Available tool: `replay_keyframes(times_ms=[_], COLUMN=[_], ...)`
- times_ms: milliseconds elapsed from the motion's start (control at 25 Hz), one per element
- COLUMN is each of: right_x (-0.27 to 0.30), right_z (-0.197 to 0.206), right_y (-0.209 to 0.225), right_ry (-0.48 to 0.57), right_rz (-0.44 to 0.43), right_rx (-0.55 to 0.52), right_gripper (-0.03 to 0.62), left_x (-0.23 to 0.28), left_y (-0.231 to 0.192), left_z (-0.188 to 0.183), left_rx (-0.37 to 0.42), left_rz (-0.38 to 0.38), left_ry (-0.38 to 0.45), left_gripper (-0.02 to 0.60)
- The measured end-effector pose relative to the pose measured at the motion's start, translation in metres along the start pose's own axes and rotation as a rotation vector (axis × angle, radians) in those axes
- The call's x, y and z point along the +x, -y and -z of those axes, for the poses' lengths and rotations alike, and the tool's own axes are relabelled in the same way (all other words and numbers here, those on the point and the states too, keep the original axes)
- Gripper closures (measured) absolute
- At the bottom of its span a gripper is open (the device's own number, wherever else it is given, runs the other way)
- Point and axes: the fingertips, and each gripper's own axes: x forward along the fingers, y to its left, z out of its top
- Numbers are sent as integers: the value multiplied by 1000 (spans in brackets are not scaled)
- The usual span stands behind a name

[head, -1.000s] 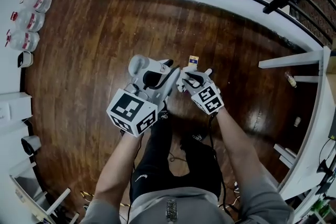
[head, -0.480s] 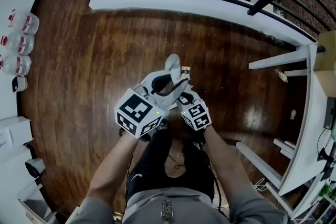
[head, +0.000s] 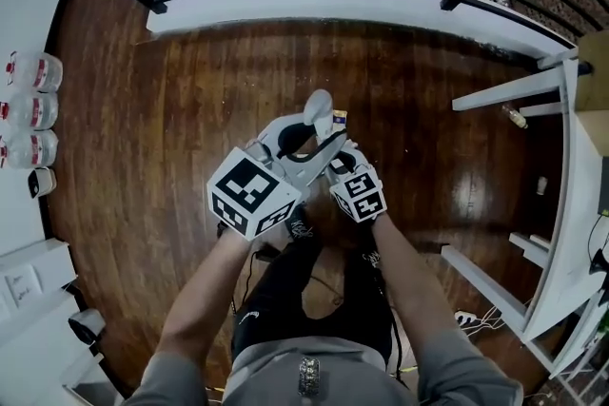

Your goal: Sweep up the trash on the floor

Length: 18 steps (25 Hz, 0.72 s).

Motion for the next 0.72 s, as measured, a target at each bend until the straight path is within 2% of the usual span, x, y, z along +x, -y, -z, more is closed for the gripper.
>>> replay_keyframes(times_ms=[160, 320, 520, 720], right_x=[-17, -53, -84, -91], right_z=[-6, -31, -88, -150], right_y=[-7, -14, -9, 10], right_ry=[-24, -48, -8, 58], right_rz=[14, 57, 95, 81], right_rx=[37, 60, 64, 43], right_gripper=[500, 500, 496, 493], left_x=[1, -8, -22, -18], left_y=[10, 22, 19, 18], left_z=[-13, -52, -116, -175], left_rx=[1, -4, -8, 61], left_rz=[55, 112, 125, 116], left_ry=[-9, 16, 59, 69], left_gripper=[486, 491, 494, 493])
